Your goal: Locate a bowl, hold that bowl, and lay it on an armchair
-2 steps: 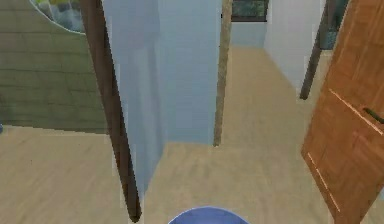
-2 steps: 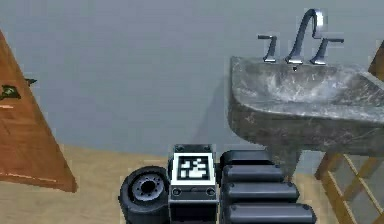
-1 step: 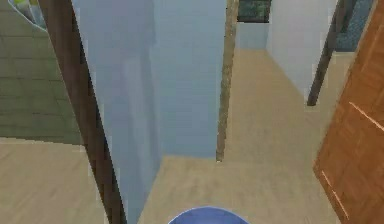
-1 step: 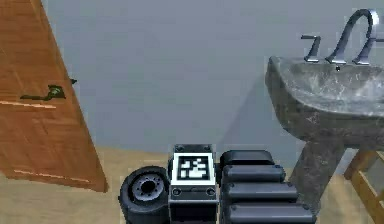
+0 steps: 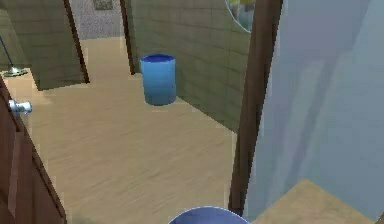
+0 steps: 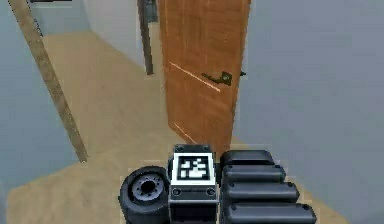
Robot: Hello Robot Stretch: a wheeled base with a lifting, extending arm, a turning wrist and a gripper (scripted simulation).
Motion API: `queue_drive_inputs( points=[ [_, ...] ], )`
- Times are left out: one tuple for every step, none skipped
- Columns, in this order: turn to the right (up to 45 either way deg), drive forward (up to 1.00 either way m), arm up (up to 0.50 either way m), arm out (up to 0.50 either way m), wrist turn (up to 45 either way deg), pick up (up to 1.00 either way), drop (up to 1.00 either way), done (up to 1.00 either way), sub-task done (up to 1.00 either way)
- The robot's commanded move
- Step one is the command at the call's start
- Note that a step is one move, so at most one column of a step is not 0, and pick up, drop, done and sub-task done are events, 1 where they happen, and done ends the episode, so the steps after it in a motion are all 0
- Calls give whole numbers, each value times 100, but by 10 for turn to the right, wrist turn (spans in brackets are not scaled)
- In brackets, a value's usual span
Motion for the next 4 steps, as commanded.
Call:
queue_drive_inputs(
  points=[
    [0, 50, 0, 0, 0, 0, 0, 0, 0],
    [-360, 0, 0, 0, 0, 0, 0, 0, 0],
    [0, 100, 0, 0, 0, 0, 0, 0, 0],
    [-30, 0, 0, 0, 0, 0, 0, 0, 0]
  ],
)
